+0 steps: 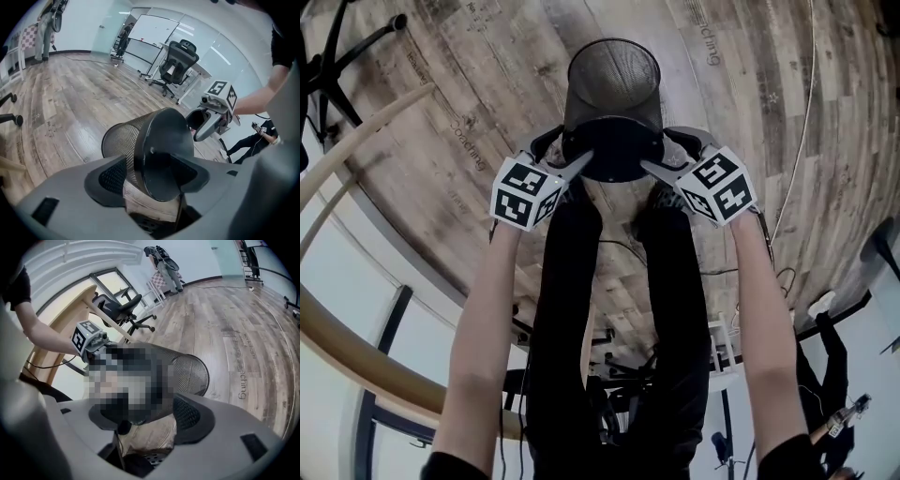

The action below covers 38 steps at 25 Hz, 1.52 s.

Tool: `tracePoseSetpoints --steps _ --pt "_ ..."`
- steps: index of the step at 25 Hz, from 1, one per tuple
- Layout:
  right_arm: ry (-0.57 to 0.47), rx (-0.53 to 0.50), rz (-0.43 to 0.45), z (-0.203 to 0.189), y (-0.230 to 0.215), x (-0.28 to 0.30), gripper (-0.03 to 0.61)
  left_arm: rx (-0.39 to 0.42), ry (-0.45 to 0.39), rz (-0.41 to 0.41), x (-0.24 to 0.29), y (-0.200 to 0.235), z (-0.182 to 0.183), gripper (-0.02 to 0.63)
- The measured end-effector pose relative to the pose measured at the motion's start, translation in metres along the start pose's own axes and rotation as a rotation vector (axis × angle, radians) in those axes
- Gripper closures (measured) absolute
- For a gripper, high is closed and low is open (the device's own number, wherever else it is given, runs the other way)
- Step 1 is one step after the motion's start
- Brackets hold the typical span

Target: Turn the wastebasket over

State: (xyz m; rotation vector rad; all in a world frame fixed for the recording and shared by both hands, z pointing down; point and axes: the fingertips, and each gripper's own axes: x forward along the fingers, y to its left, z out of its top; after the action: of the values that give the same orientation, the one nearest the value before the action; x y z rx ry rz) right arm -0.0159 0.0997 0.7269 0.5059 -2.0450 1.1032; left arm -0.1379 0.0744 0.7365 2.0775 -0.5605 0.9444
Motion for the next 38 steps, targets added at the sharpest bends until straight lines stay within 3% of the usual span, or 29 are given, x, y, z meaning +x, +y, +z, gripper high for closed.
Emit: tracePoseSetpoints --steps 6,11,17,21,30,38 --pt "-0.042 0.057 0.107 0.016 0.011 -0.025 0.262 0.107 0.051 -0.007 -0.003 -0.011 -0.018 0.31" --pt "-0.167 0.195 0.061 0.045 -0.037 -0.039 0.262 0.167 0.076 -0.014 -0.007 -0.019 -0.032 0.314" --pt "-0.135 0.218 -0.012 0.051 -0.093 0.007 0.262 0.274 0.094 -0.035 -0.01 -0.022 -0.037 0.313" --pt "-0.085 0.204 -0.036 0.049 -0.115 0.04 0.262 0.3 0.088 -0.052 -0.013 -0.019 -0.037 0.313" --pt "-0.112 0.305 -0.002 0.046 -0.15 0.054 0.262 0.354 0.112 -0.09 -0.019 -0.011 -0.047 0.313" --pt "-0.082 0.283 0.056 0.043 -0.147 0.069 0.262 0.394 0.113 -0.105 -0.023 -0.008 -0.054 0.311"
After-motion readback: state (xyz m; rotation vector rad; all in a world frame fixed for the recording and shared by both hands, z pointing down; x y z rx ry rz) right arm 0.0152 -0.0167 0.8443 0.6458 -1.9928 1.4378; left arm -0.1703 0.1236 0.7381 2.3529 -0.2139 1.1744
